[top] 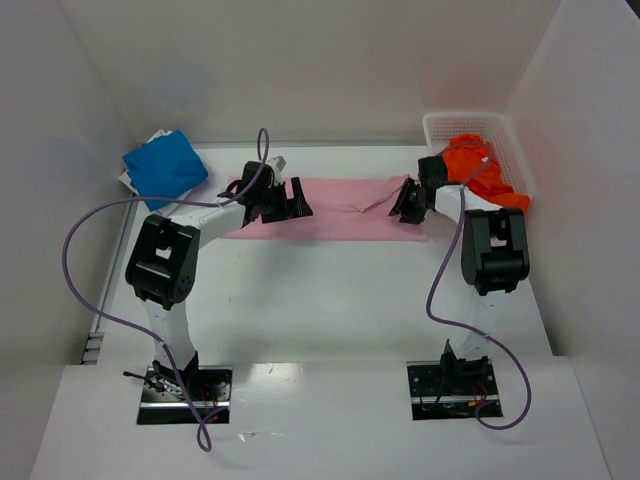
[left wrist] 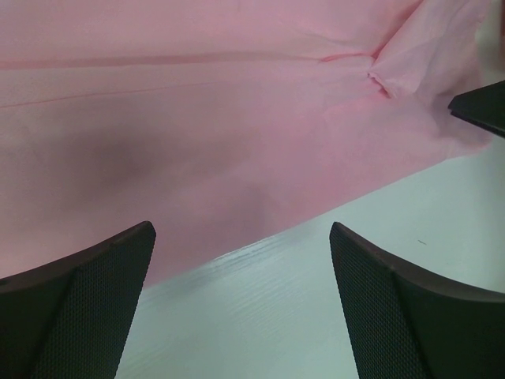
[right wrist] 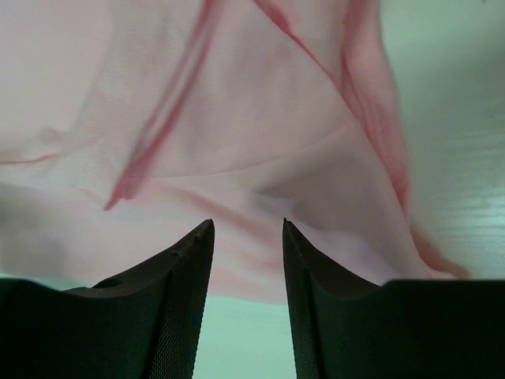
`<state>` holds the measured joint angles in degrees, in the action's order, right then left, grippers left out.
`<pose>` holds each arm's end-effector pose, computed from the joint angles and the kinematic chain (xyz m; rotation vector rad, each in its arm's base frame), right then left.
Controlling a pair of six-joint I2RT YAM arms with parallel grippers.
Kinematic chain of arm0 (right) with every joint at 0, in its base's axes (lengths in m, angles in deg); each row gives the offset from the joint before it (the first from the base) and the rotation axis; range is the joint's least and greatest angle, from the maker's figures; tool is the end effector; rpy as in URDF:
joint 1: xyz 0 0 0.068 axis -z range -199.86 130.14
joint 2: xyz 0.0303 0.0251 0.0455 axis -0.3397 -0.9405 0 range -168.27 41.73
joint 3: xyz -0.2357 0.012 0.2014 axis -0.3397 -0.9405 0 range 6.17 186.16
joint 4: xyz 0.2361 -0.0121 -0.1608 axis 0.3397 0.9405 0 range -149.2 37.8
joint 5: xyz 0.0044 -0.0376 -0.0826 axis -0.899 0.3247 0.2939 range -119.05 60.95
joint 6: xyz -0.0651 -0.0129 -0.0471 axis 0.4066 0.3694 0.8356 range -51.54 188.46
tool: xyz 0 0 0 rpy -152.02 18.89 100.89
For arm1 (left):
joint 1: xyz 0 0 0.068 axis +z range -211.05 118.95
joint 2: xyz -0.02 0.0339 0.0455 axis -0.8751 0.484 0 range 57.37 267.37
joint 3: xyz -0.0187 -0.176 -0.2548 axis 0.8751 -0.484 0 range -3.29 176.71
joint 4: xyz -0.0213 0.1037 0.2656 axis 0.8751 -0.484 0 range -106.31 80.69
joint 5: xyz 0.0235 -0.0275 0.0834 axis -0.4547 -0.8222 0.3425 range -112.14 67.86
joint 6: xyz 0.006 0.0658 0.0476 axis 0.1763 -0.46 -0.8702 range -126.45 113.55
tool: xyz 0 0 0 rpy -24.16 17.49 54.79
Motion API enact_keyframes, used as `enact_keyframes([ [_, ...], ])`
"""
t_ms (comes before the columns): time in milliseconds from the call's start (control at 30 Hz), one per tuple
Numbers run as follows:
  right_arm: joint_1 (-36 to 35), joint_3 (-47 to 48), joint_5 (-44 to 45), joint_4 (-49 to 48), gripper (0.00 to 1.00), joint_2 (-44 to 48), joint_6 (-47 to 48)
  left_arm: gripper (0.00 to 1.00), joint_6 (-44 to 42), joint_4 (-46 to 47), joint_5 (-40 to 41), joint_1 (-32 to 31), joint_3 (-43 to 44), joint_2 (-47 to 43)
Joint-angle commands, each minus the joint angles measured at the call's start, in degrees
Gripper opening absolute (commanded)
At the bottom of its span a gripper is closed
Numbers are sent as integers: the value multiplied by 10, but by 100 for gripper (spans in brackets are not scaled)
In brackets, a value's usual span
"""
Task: Fold and stack the t-shirts
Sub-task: Fold the other side of the tshirt into a rectangle
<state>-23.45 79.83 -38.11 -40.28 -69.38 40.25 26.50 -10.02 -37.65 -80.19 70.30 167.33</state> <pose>0.4585 0.0400 0.1590 0.4913 2.5429 0.4116 0.4570 -0.1785 0.1998 -0.1221 2.3069 -0.7856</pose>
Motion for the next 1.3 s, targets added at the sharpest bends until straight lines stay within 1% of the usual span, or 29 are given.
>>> enact_keyframes([
  [0,-7,47,-38,-6,46,14,11,99,-14,-5,20,8,-9,-6],
  [167,-25,86,-54,-18,43,-1,-4,99,0,-24,62,19,-9,-6],
  [200,-39,92,-54,-18,43,-6,-4,99,6,-32,69,19,-14,-6],
  [233,-44,98,-47,-18,40,-20,-4,99,6,-32,76,24,-14,-6],
  [400,-65,135,-25,10,39,-70,1,99,17,-38,76,31,-9,-1],
  [467,-70,135,-19,10,39,-81,1,99,22,-38,76,36,-9,4],
  [700,-70,123,-14,4,39,-93,-4,99,27,-43,71,41,9,28],
  [900,-70,150,-14,-1,39,-105,-10,99,27,-43,71,52,9,33],
  [1033,-70,178,-19,-1,35,-125,-10,99,27,-43,65,57,9,33],
  [1267,-70,215,-19,-1,35,-144,-21,99,27,-48,55,62,9,39],
])
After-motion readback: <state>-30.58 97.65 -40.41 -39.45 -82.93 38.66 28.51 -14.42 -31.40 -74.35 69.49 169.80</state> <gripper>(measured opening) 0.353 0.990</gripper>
